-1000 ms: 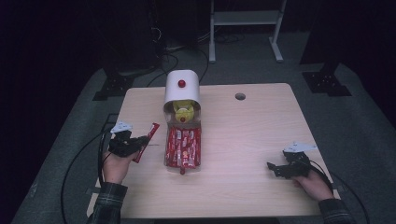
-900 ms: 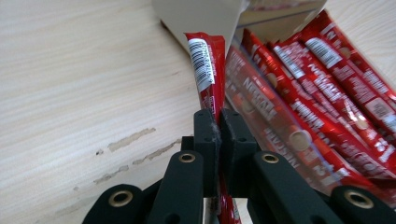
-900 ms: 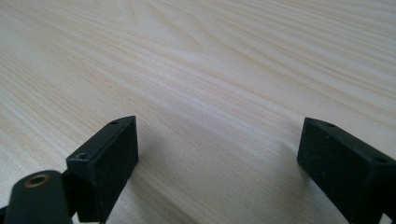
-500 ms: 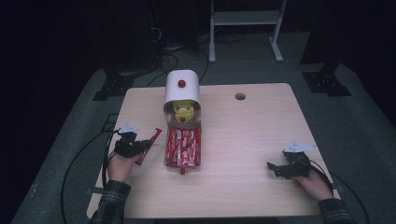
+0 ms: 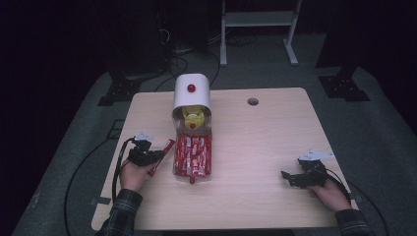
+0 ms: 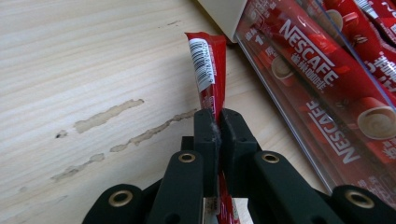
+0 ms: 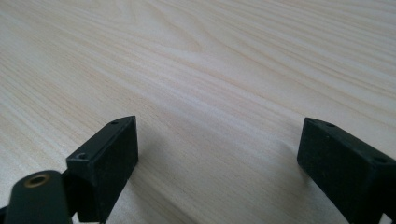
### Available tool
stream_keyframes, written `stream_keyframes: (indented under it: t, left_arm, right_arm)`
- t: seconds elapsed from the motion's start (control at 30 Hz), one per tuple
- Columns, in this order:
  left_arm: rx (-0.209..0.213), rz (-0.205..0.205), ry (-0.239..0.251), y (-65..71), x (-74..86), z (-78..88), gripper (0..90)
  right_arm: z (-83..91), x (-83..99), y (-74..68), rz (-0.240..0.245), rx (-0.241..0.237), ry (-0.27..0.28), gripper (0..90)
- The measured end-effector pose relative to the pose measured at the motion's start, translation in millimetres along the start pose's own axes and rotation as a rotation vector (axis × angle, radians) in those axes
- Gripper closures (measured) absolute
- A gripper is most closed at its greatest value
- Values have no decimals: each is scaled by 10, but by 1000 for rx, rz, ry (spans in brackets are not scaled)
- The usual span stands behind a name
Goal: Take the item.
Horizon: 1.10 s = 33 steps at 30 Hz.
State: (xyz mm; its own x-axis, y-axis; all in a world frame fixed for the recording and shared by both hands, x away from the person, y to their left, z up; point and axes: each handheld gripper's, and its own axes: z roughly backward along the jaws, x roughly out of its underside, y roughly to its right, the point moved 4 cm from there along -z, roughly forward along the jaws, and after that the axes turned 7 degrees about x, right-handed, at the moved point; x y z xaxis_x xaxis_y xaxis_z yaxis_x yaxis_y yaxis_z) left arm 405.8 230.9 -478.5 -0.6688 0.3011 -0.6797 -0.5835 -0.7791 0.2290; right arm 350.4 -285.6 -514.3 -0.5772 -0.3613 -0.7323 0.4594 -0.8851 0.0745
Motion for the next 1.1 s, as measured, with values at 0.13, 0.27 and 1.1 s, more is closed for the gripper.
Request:
stream_keyframes:
  t: [0.13,0.27,1.1]
  left_arm:
    - [1,-2,-19,2,27,-41,856]
    - [5,-4,-33,19,41,-82,855]
    - [19,-11,-10,3,63,-7,519]
  right_arm:
    - [0,0,0,0,0,0,113]
    - [0,0,0,0,0,0,113]
    - [0,0,0,0,0,0,113]
